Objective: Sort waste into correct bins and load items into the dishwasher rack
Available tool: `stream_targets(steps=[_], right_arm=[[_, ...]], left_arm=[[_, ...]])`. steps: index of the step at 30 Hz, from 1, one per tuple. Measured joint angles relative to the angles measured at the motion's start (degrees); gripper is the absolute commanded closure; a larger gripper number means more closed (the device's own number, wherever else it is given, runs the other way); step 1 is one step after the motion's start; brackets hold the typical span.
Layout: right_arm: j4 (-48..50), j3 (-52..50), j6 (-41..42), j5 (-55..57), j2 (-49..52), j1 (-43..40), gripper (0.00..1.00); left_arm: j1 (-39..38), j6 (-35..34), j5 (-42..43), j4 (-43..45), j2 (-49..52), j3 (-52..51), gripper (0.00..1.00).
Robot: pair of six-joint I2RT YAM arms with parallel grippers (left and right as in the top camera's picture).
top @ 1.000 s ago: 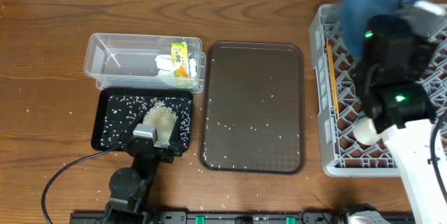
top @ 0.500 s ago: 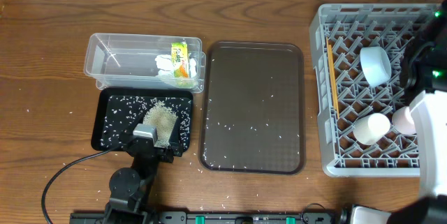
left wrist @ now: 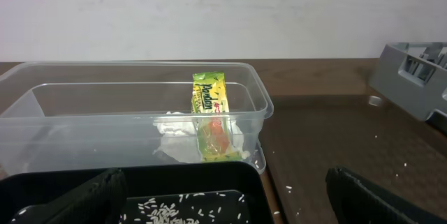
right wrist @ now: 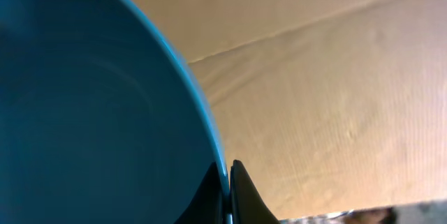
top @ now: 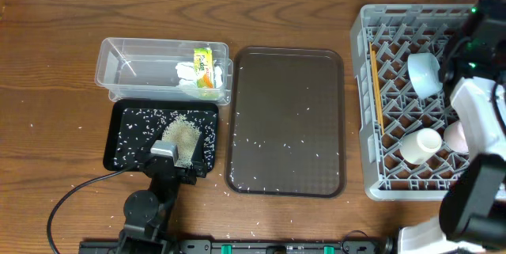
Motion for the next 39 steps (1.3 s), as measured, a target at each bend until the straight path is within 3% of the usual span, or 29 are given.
stream_targets(steps=[9,11,15,20,29,39], right_arm=[[1.0,0.3,-3.4,-1.3,3.1,4.0,0.96],[0.8,0.3,-3.8,-2.1,3.1,5.4,0.85],[0.5,0.3,-4.4,-4.4,3.3,8.8,0.52],[3.5,0.1,-5.2,-6.2,3.7,13.7,0.32],[26.2,0.0,-11.5,-3.2,3.7,20.7,0.26],[26.6,0.0,-15.8,-1.7,-4.6,32.2,0.22]], left_arm=[[0.0,0.0,0.0,0.0,0.0,0.0,0.06],[0.0,0.0,0.0,0.0,0.0,0.0,0.06],[0.0,0.0,0.0,0.0,0.0,0.0,0.06],[0.0,0.0,0.0,0.0,0.0,0.0,0.07],[0.0,0.0,0.0,0.0,0.0,0.0,0.06],[0.0,0.0,0.0,0.0,0.0,0.0,0.07]])
